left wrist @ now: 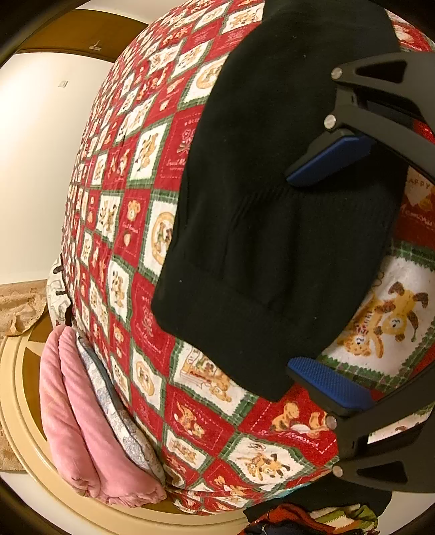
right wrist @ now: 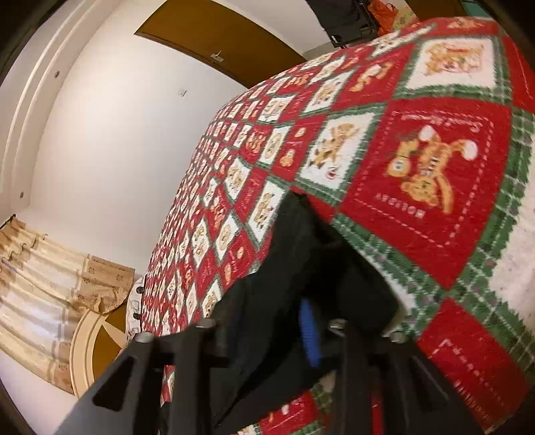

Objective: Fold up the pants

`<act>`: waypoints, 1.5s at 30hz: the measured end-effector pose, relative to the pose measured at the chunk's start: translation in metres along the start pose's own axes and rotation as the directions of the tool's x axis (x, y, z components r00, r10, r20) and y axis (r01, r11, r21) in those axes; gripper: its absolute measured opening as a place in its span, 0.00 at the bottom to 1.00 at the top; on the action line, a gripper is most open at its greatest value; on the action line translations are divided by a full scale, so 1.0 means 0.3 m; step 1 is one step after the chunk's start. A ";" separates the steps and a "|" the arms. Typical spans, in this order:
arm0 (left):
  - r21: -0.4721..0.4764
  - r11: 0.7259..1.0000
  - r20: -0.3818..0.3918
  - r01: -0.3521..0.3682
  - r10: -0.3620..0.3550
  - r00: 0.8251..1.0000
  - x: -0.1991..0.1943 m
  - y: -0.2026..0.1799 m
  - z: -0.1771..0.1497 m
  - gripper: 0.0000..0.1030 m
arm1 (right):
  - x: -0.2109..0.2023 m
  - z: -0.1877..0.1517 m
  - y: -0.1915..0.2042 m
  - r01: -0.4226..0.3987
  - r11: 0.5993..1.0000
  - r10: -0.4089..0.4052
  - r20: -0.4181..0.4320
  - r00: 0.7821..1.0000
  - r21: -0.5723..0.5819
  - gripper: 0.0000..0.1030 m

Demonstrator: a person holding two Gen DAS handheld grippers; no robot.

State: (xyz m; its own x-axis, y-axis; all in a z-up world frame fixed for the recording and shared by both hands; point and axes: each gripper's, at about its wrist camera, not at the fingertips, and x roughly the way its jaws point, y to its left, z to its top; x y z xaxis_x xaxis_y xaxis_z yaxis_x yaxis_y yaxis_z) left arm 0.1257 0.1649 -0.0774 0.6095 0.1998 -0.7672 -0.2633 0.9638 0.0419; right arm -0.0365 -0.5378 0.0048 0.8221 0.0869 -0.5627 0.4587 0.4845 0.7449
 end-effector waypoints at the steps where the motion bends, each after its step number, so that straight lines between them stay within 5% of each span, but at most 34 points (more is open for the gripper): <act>1: 0.001 1.000 0.000 0.001 -0.001 1.000 0.000 0.001 0.000 1.00 | -0.007 -0.002 0.010 0.011 1.000 -0.011 0.004 1.000 -0.007 0.45; 4: 0.002 1.000 0.003 0.000 0.000 1.000 -0.002 -0.002 -0.002 1.00 | -0.045 -0.010 0.023 0.131 0.991 -0.129 0.064 0.990 -0.025 0.45; 10: 0.004 1.000 0.004 0.000 0.000 1.000 -0.003 -0.005 -0.004 1.00 | 0.058 0.005 0.065 0.213 0.967 -0.208 0.053 0.977 -0.141 0.41; 11: 0.005 1.000 0.003 0.000 0.000 1.000 -0.003 -0.008 -0.003 1.00 | 0.069 0.003 0.078 0.240 0.956 -0.234 0.053 0.971 -0.169 0.16; 12: 0.008 1.000 0.002 0.000 0.000 1.000 -0.004 -0.009 -0.003 1.00 | 0.089 -0.004 0.104 0.267 0.942 -0.265 0.037 0.963 -0.205 0.02; 20: 0.035 0.999 -0.005 0.011 -0.011 1.000 0.001 -0.006 0.013 1.00 | -0.114 0.004 0.178 0.121 0.961 -0.107 0.068 0.992 -0.247 0.03; 25: 0.040 0.999 0.002 0.011 -0.011 1.000 0.002 -0.006 0.015 1.00 | -0.061 0.013 -0.065 0.091 0.985 -0.102 -0.067 0.993 -0.145 0.03; 27: 0.040 0.999 0.000 0.012 -0.012 1.000 0.003 -0.007 0.016 1.00 | -0.089 0.002 -0.123 0.001 0.995 -0.006 -0.048 0.999 -0.104 0.03; 33: 0.041 0.999 -0.002 0.010 -0.010 1.000 0.002 -0.009 0.019 1.00 | -0.194 0.014 -0.106 0.107 0.993 -0.105 0.043 0.994 -0.058 0.12; 37: 0.043 0.999 0.001 0.009 -0.009 1.000 0.004 -0.011 0.019 1.00 | -0.271 0.056 0.003 0.335 0.926 -0.280 0.273 0.920 -0.177 0.63; 38: 0.042 0.999 0.001 0.010 -0.010 1.000 0.004 -0.011 0.018 1.00 | -0.265 0.070 0.025 0.329 0.920 -0.265 0.282 0.922 -0.214 0.67; 40: 0.041 0.999 0.000 0.011 -0.011 1.000 0.004 -0.011 0.017 1.00 | -0.206 0.102 0.059 0.298 0.908 -0.242 0.214 0.947 -0.294 0.67; 43: 0.035 0.999 0.000 0.013 -0.013 1.000 0.000 0.000 0.013 1.00 | -0.072 0.136 0.070 0.355 0.859 -0.324 0.145 0.935 -0.370 0.67; 45: 0.026 1.000 0.003 0.009 -0.009 1.000 -0.004 0.009 0.008 1.00 | 0.018 0.150 0.056 0.359 0.837 -0.355 0.091 0.931 -0.413 0.55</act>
State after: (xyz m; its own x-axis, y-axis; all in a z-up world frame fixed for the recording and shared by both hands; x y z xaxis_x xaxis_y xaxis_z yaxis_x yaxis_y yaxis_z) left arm 0.1261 0.1677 -0.0749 0.6142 0.1918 -0.7655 -0.2381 0.9698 0.0520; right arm -0.0090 -0.5685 0.0304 0.6330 -0.1699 -0.7553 0.5397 0.7963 0.2731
